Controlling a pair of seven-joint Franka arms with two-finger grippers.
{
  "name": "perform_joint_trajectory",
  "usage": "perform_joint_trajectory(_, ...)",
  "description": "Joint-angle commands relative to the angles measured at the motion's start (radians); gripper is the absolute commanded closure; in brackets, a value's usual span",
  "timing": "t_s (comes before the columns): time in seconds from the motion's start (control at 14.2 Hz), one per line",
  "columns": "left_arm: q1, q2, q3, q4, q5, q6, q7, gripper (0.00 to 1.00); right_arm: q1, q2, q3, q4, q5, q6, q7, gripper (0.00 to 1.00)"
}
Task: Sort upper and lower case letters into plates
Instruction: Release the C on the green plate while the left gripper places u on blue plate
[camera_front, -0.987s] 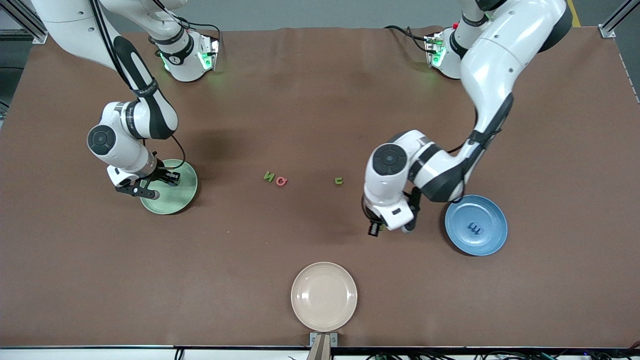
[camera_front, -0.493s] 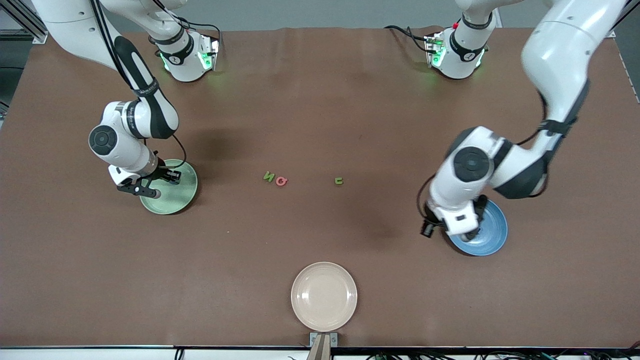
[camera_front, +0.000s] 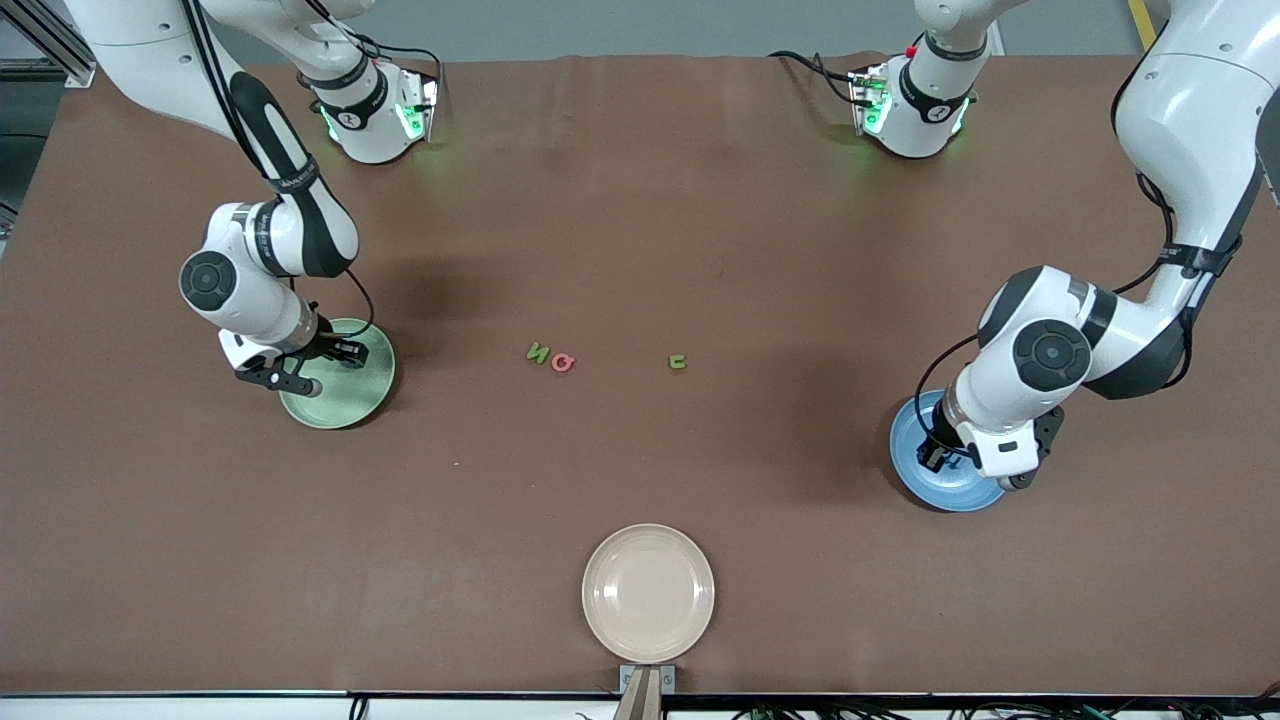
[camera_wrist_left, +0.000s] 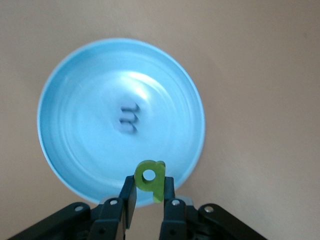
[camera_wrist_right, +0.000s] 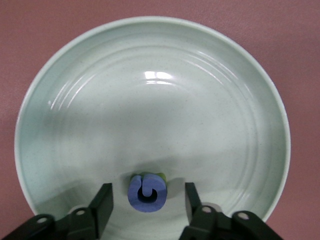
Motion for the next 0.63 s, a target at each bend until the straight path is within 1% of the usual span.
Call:
perform_joint_trajectory(0.0,0.070,0.025,-0.011,-0.039,0.081,0.050,0.047,0.99,0.003,-0.020,0.004,-0.012,0.002,-0.011,0.017,0.00)
perform_joint_trajectory(0.14,0.083,0.055,-0.005,-0.039,0.121,0.080,0.059,0.99,0.002,-0.028,0.006,0.013,0.002,-0.047,0.016,0.00)
perform_joint_trajectory(0.28,0.080,0.068,0.026,-0.037,0.141,0.103,0.059,0.98,0.003,-0.051,0.006,0.074,0.002,-0.151,0.019,0.00)
perform_joint_trajectory(0.35,0.078,0.069,0.027,-0.037,0.141,0.114,0.059,0.96,0.006,-0.060,0.006,0.118,0.002,-0.222,0.037,0.00)
perform_joint_trajectory(0.42,0.078,0.078,0.027,-0.037,0.141,0.119,0.059,0.90,0.011,-0.069,0.007,0.155,0.002,-0.274,0.068,0.00)
perform_joint_trajectory(0.56,0.075,0.086,0.027,-0.037,0.141,0.119,0.059,0.75,0.076,-0.089,0.009,0.182,0.002,-0.299,0.199,0.00)
